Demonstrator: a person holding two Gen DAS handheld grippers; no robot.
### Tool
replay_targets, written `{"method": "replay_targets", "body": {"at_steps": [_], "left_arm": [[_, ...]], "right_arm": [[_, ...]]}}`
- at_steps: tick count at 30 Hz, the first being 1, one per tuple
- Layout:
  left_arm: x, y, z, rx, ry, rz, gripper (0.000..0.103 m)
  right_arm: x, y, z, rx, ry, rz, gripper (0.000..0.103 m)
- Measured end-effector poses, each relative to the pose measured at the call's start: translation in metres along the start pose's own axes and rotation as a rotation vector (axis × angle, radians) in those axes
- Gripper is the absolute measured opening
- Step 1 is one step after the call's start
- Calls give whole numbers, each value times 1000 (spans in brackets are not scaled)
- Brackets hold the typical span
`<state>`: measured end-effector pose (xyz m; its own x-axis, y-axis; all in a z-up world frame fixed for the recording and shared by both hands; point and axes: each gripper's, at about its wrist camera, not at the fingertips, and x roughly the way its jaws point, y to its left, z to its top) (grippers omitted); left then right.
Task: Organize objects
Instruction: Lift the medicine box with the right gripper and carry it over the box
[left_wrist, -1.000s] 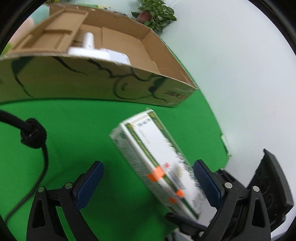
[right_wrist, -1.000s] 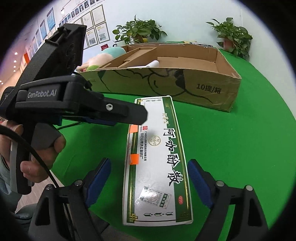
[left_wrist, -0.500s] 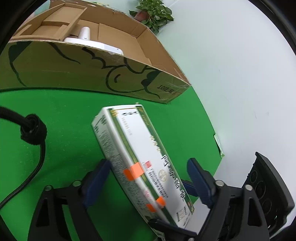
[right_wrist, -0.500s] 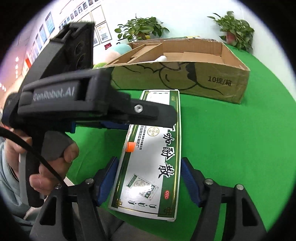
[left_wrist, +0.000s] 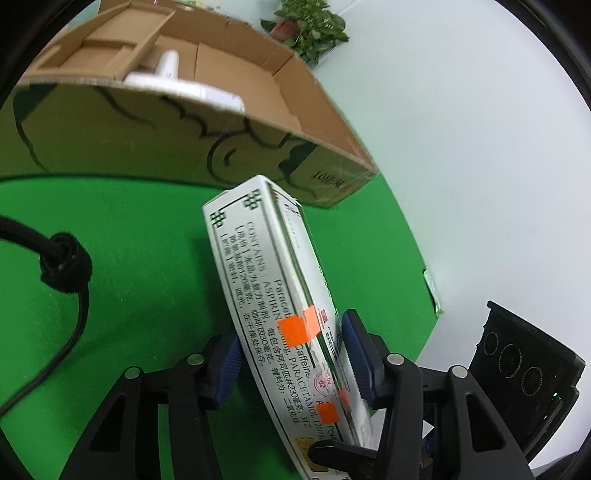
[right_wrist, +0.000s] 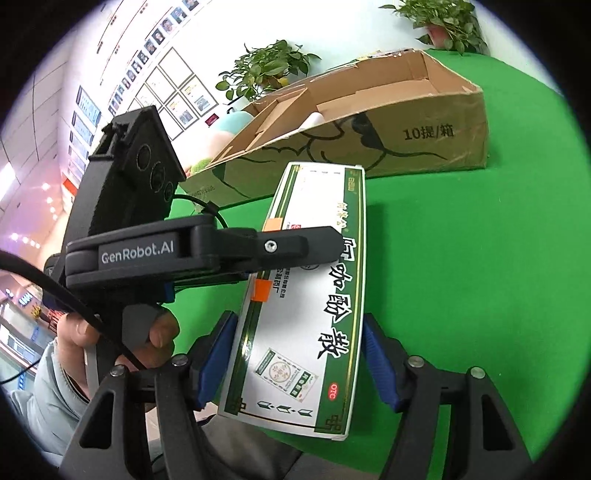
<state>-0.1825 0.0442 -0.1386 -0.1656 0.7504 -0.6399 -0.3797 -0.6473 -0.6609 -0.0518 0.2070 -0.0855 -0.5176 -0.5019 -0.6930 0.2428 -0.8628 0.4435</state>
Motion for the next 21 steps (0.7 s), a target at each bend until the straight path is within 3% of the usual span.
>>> {"method": "replay_targets", "body": {"at_steps": [8, 12, 21], "left_arm": [[-27, -25, 19, 120, -78, 29, 40], [-47, -40, 32, 194, -128, 54, 39], [-58, -77, 89, 261, -166, 82, 37]], "right_arm": [[1, 17, 20, -73, -18, -45, 64], [-6, 22, 37, -93, -70, -61, 63], [-27, 26, 63, -124, -169, -62, 63]]}}
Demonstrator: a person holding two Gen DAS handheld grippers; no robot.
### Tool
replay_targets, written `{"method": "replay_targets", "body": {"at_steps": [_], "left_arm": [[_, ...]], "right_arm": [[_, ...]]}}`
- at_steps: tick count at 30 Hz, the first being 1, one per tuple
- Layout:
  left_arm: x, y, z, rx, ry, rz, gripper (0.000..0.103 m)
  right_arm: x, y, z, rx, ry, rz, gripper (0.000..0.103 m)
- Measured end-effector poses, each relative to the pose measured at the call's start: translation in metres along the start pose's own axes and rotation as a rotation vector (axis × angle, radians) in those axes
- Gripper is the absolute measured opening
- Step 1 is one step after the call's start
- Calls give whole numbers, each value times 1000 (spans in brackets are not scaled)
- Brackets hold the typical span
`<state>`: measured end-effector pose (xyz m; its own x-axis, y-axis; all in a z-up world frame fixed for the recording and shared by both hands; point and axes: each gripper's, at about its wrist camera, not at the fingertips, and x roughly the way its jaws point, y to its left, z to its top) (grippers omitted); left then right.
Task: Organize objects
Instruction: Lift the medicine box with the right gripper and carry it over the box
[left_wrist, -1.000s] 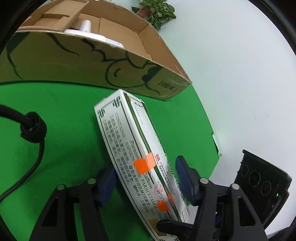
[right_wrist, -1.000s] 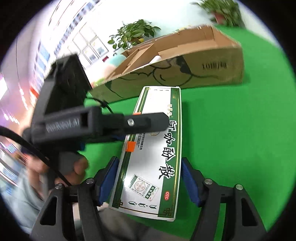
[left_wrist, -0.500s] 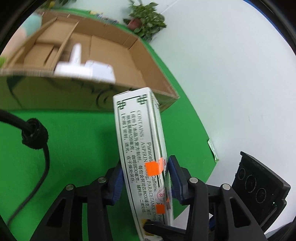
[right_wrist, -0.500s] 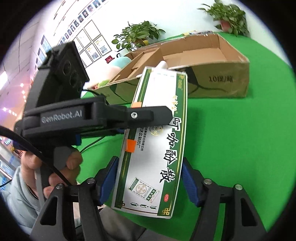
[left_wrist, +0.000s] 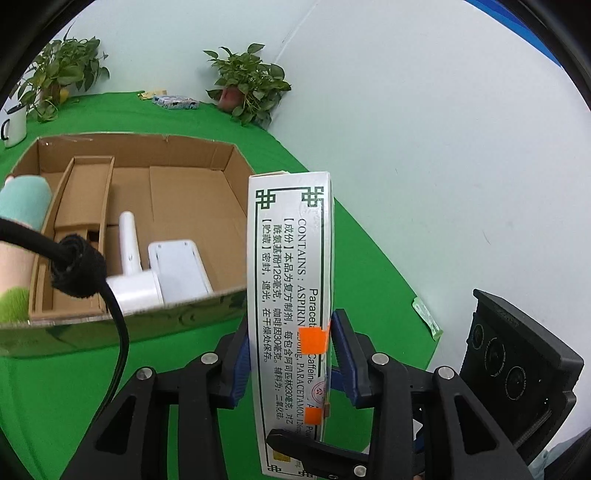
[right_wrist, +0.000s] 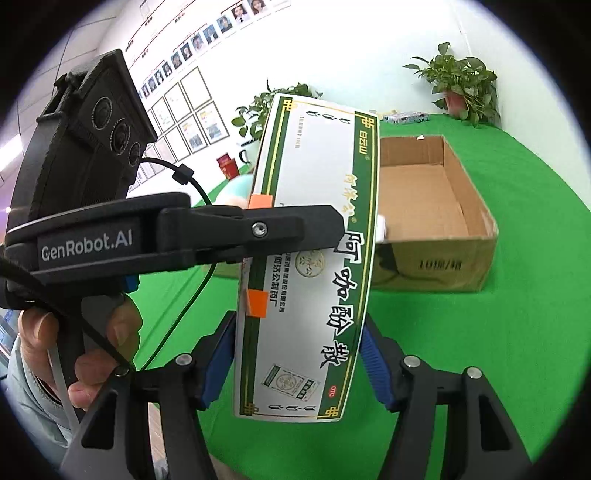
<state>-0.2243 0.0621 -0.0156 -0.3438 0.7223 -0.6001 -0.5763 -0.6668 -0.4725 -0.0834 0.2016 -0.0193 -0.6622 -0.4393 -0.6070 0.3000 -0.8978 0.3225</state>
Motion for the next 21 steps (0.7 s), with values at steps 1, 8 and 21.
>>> {"method": "replay_targets", "body": {"at_steps": [1, 8, 21], "left_arm": [[-1, -8, 2, -6, -5, 8, 37], [-5, -26, 72, 42, -49, 35, 37], [40, -19, 194, -2, 18, 114, 36]], "right_arm": [[1, -2, 4, 6, -2, 6, 63], [10, -18, 57, -11, -7, 30, 63], [63, -59, 130, 22, 116, 60, 62]]}}
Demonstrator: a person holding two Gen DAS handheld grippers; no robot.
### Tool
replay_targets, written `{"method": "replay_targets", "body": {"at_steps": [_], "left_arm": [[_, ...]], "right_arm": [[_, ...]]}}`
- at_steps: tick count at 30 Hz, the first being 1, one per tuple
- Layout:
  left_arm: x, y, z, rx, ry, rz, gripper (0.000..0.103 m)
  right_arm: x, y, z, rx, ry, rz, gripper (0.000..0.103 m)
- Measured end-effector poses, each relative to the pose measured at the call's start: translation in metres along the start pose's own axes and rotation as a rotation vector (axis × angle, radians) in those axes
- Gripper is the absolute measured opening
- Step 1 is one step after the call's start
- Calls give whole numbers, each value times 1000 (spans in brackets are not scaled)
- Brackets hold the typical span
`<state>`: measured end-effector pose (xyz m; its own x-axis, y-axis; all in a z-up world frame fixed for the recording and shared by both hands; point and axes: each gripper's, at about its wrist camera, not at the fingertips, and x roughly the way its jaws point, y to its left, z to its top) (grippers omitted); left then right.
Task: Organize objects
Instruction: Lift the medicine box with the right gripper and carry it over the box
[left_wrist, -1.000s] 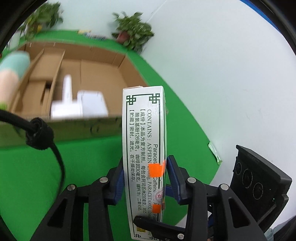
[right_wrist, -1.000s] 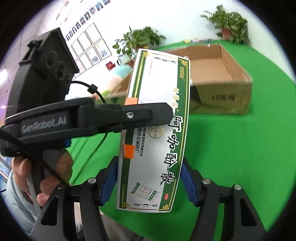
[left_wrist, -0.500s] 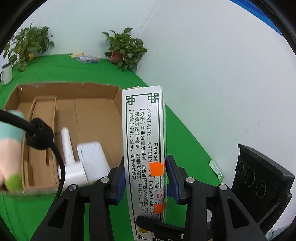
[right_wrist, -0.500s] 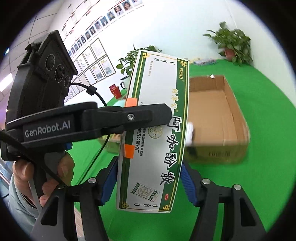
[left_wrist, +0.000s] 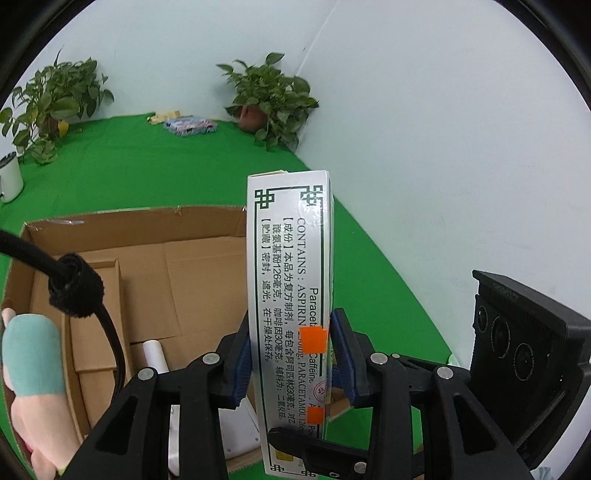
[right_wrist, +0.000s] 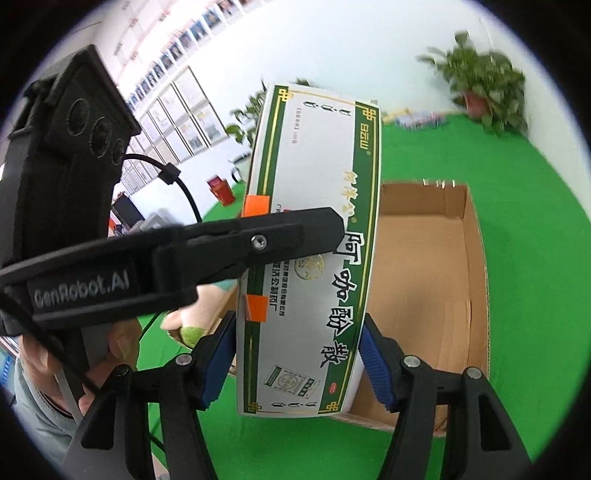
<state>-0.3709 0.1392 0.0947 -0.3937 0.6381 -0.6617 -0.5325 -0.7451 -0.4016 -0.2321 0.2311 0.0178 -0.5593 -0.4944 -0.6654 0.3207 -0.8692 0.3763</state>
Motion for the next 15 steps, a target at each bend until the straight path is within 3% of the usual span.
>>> {"method": "replay_targets", "body": {"at_steps": [6, 10, 15], "left_arm": [[67, 29, 9, -92, 111, -30, 36], [99, 44, -5, -140, 173, -43, 36], [132, 60, -14, -204, 250, -81, 37]], "right_arm": [[30, -31, 2, 48, 101, -11, 62], [48, -52, -5, 92, 164, -6, 62], [65, -65, -13, 82, 241, -62, 62]]}}
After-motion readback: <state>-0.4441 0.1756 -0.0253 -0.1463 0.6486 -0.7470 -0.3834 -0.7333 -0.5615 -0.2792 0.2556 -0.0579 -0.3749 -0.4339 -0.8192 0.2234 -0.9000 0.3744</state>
